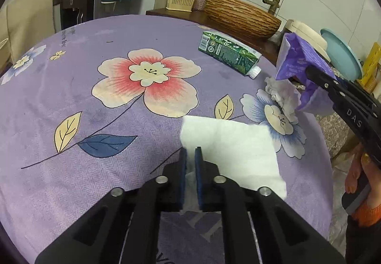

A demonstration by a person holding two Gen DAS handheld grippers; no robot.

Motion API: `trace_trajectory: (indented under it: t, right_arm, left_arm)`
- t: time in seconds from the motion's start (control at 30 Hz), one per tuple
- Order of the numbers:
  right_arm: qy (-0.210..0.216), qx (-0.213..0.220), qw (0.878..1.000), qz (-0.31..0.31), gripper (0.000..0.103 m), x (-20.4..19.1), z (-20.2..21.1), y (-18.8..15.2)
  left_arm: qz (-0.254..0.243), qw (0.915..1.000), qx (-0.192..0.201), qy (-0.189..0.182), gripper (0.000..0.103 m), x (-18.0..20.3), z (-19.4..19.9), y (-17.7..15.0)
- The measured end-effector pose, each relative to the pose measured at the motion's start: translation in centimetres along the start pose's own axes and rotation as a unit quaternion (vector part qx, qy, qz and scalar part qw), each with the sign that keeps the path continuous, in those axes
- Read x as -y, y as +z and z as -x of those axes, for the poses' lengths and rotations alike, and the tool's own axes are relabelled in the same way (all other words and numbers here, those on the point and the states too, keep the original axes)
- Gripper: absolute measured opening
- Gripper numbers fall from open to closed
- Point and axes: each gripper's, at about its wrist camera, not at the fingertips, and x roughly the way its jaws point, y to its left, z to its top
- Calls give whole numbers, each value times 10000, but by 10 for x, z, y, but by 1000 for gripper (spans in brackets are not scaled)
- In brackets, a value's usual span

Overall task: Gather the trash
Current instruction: 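Grasp the white tissue with the left gripper while the right grasps the purple plastic bag, then carry the tissue and purple bag over the trash bin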

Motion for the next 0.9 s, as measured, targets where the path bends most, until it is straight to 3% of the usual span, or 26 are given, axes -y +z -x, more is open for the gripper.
trace_trajectory:
  t: [0.27, 0.6, 0.9]
  right_arm:
    - [108, 246, 9996, -132, 17, 5, 25, -3]
    - [511, 761, 9946, -493, 17, 17, 93, -9]
    - [552, 1013, 9894, -887, 17, 45, 162, -48]
  left_arm:
    - [-23, 9995, 233, -193, 3, 5, 17, -2]
    - [-188, 9945, 869, -556, 3, 32, 80, -13]
    - [-398, 9867, 1146, -1079, 3, 78, 112, -29]
